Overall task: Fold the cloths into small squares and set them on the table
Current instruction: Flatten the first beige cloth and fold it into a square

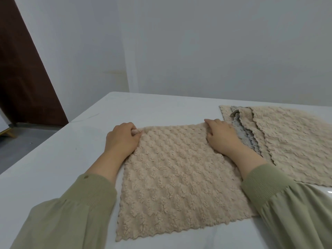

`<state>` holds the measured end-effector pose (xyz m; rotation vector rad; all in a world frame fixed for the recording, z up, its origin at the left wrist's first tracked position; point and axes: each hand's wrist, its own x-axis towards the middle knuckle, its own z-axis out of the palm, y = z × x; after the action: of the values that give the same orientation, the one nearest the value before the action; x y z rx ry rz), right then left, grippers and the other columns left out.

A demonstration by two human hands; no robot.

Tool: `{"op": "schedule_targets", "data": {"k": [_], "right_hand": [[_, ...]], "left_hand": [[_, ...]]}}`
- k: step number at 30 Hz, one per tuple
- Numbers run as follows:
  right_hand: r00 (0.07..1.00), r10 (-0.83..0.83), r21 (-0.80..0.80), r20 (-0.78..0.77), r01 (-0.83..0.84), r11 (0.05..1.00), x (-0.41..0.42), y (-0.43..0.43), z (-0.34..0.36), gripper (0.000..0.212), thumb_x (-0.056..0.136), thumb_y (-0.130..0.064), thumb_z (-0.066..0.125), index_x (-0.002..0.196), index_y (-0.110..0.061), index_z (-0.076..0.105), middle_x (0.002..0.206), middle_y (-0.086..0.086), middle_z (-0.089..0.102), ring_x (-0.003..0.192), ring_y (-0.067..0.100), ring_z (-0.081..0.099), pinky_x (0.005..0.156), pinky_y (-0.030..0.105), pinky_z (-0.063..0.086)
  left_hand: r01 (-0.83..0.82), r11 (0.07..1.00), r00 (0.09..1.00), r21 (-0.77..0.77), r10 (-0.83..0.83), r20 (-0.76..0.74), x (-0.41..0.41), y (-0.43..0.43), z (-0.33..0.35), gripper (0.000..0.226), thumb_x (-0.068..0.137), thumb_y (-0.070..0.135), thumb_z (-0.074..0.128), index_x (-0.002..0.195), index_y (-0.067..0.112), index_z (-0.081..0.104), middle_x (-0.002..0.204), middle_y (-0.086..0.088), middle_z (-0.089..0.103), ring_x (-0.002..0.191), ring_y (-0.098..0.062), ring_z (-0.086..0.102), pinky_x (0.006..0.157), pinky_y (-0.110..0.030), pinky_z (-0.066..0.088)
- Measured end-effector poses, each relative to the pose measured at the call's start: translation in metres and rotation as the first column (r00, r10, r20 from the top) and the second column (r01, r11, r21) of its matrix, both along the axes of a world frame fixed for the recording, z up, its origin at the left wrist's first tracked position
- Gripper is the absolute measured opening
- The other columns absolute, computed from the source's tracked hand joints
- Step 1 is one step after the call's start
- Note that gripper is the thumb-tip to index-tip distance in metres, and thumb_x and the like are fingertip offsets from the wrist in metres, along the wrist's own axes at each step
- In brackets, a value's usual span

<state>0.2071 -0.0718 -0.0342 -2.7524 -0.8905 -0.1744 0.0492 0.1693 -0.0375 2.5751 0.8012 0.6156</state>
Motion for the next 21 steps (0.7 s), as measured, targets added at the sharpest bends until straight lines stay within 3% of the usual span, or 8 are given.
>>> {"op": "schedule_targets", "data": {"k": [2, 4, 7, 10, 13, 16, 21], "right_hand": [[0.999, 0.033, 0.132, 0.021, -0.036, 0.991, 0.000, -0.001, -0.001, 0.053, 0.088, -0.009, 0.042, 0.141, -0.014, 0.038, 0.124, 0.010, 0.055, 0.118, 0.032, 0.045, 0.104, 0.043, 0.035], [0.999, 0.035, 0.251, -0.003, -0.033, 0.967, -0.003, -0.001, 0.002, 0.057, 0.083, 0.000, 0.046, 0.138, -0.013, 0.042, 0.109, 0.008, 0.060, 0.111, 0.029, 0.047, 0.097, 0.041, 0.041], [0.999, -0.043, 0.258, 0.016, 0.037, 0.965, -0.007, -0.001, 0.004, 0.051, 0.080, 0.005, 0.050, 0.129, -0.008, 0.053, 0.105, 0.010, 0.060, 0.111, 0.031, 0.048, 0.092, 0.042, 0.044], [0.983, -0.119, 0.221, 0.139, 0.087, 0.971, -0.006, -0.003, 0.006, 0.027, 0.076, 0.003, 0.053, 0.099, 0.001, 0.067, 0.097, 0.018, 0.058, 0.101, 0.035, 0.049, 0.075, 0.035, 0.042], [0.979, -0.170, 0.335, 0.116, 0.122, 0.934, -0.007, -0.007, 0.009, 0.017, 0.079, 0.001, 0.054, 0.091, 0.001, 0.066, 0.095, 0.017, 0.058, 0.092, 0.032, 0.051, 0.068, 0.031, 0.037], [0.986, -0.166, 0.467, 0.007, 0.144, 0.872, -0.007, -0.008, 0.012, 0.010, 0.079, -0.003, 0.053, 0.076, -0.005, 0.063, 0.077, 0.012, 0.063, 0.067, 0.026, 0.053, 0.052, 0.028, 0.035], [0.967, -0.195, 0.505, -0.163, 0.251, 0.826, -0.003, -0.015, 0.028, 0.014, 0.075, -0.013, 0.066, 0.067, -0.004, 0.058, 0.057, 0.010, 0.057, 0.048, 0.023, 0.045, 0.049, 0.024, 0.033]], "left_hand": [[0.036, 0.998, 0.997, -0.057, -0.032, 0.069, -0.002, -0.004, 0.001, 0.006, 0.088, 0.015, 0.053, 0.089, 0.019, 0.057, 0.087, 0.003, 0.060, 0.085, -0.021, 0.055, 0.067, -0.032, 0.040], [0.076, 0.992, 0.988, -0.100, -0.061, 0.145, -0.005, -0.007, 0.002, 0.017, 0.083, 0.005, 0.052, 0.087, 0.021, 0.055, 0.083, 0.005, 0.061, 0.080, -0.020, 0.055, 0.061, -0.030, 0.039], [0.129, 0.969, 0.960, -0.211, -0.069, 0.271, -0.008, -0.008, 0.004, 0.033, 0.081, -0.001, 0.053, 0.096, 0.028, 0.055, 0.082, 0.007, 0.059, 0.077, -0.018, 0.056, 0.062, -0.029, 0.044], [0.138, 0.948, 0.940, -0.286, -0.034, 0.341, -0.012, -0.010, 0.007, 0.047, 0.079, -0.002, 0.062, 0.113, 0.030, 0.059, 0.083, 0.010, 0.052, 0.075, -0.011, 0.052, 0.066, -0.022, 0.044], [0.122, 0.952, 0.937, -0.280, -0.018, 0.348, -0.013, -0.010, 0.009, 0.042, 0.078, -0.001, 0.067, 0.109, 0.027, 0.064, 0.086, 0.007, 0.057, 0.077, -0.010, 0.052, 0.066, -0.016, 0.039], [0.126, 0.955, 0.935, -0.270, -0.023, 0.354, -0.013, -0.009, 0.010, 0.022, 0.076, 0.002, 0.069, 0.085, 0.023, 0.066, 0.081, 0.009, 0.062, 0.078, -0.011, 0.056, 0.065, -0.012, 0.038], [0.038, 0.966, 0.916, -0.256, 0.069, 0.395, -0.013, -0.010, 0.012, 0.009, 0.079, 0.016, 0.072, 0.079, 0.016, 0.062, 0.082, 0.001, 0.056, 0.076, -0.014, 0.050, 0.067, -0.022, 0.033]]}}
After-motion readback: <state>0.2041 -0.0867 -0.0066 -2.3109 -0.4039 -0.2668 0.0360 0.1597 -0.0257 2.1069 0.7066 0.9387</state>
